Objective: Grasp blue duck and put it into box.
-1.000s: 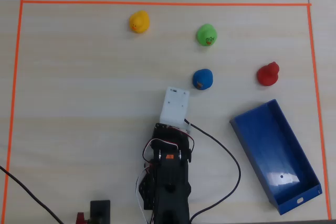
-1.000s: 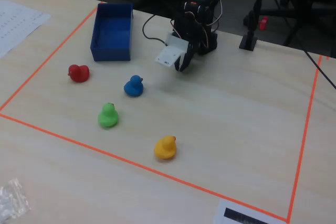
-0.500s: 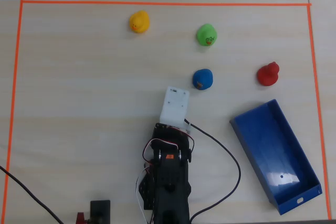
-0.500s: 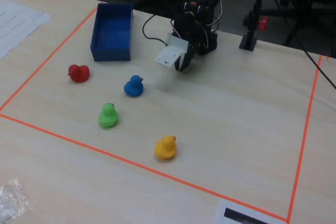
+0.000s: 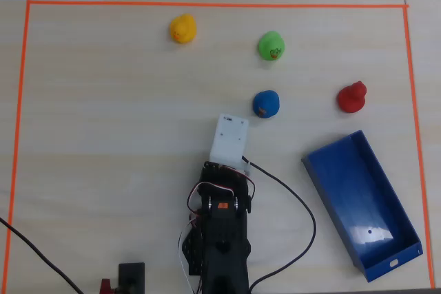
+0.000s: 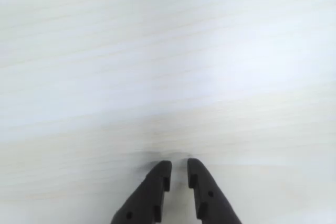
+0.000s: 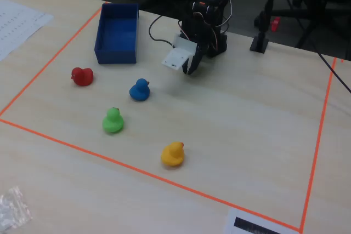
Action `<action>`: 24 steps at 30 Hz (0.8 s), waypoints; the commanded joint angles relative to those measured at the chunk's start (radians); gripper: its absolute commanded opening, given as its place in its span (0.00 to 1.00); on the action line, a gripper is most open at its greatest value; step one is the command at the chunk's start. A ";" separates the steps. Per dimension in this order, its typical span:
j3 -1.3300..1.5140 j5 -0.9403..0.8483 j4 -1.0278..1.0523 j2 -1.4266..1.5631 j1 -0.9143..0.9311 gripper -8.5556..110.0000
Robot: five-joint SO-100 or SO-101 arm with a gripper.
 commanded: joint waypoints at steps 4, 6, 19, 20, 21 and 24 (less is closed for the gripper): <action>-0.005 0.002 0.017 -0.015 0.008 0.08; -0.005 0.002 0.017 -0.015 0.008 0.08; -0.005 0.000 0.017 -0.015 0.008 0.08; -0.005 0.002 0.017 -0.015 0.006 0.08; -0.005 0.008 0.017 -0.015 0.005 0.08; -0.005 -0.003 -0.015 -0.018 0.015 0.07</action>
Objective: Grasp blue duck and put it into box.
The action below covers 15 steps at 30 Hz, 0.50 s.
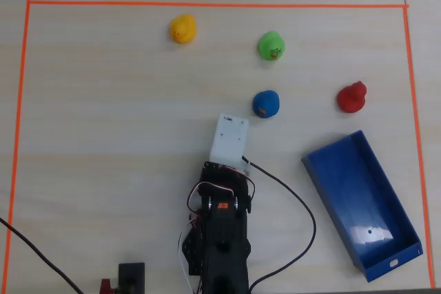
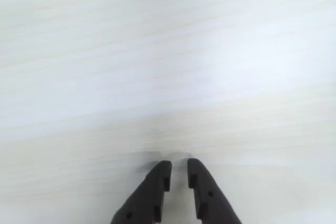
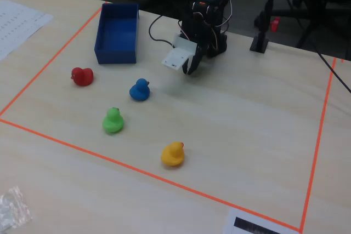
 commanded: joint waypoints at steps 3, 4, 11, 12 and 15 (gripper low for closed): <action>-0.040 -0.061 -0.137 -0.103 0.072 0.10; -0.077 -0.075 -0.181 -0.163 0.098 0.12; -0.440 -0.087 -0.520 -0.541 0.316 0.22; -0.477 -0.087 -0.577 -0.572 0.341 0.23; -0.548 -0.100 -0.746 -0.640 0.400 0.27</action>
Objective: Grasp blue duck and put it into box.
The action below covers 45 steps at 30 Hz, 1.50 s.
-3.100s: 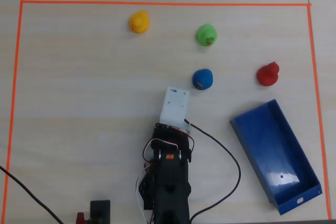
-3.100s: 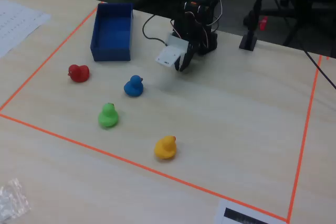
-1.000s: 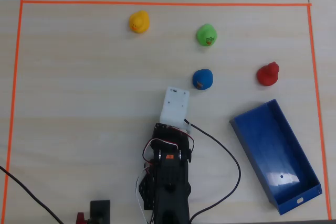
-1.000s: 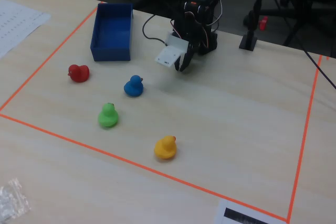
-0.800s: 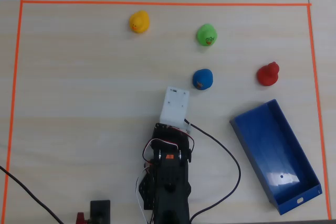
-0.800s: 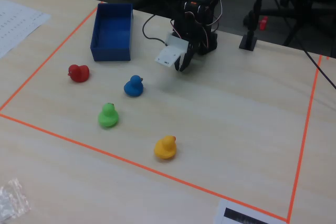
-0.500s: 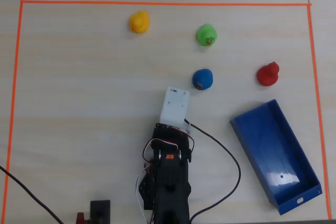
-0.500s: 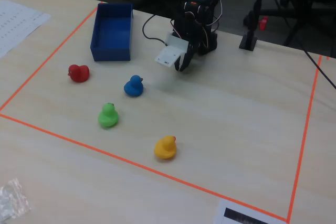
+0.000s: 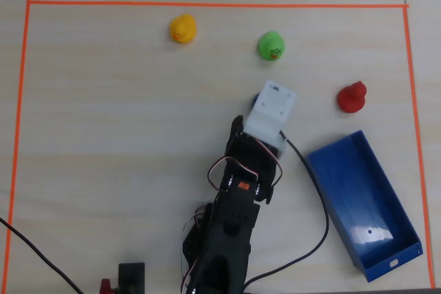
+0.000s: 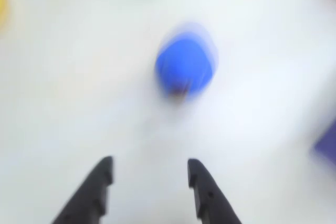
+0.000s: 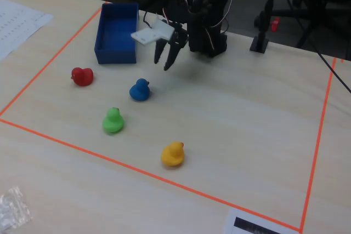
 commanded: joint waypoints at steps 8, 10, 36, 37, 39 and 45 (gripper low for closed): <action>-0.055 -0.123 -0.767 -0.264 0.164 0.33; -0.037 -0.138 -0.807 -0.299 0.170 0.34; 0.195 -0.126 -1.124 -0.569 0.091 0.35; 0.209 -0.129 -1.152 -0.583 0.087 0.35; 0.218 -0.130 -1.190 -0.617 0.084 0.35; 0.201 -0.118 -1.206 -0.683 0.089 0.34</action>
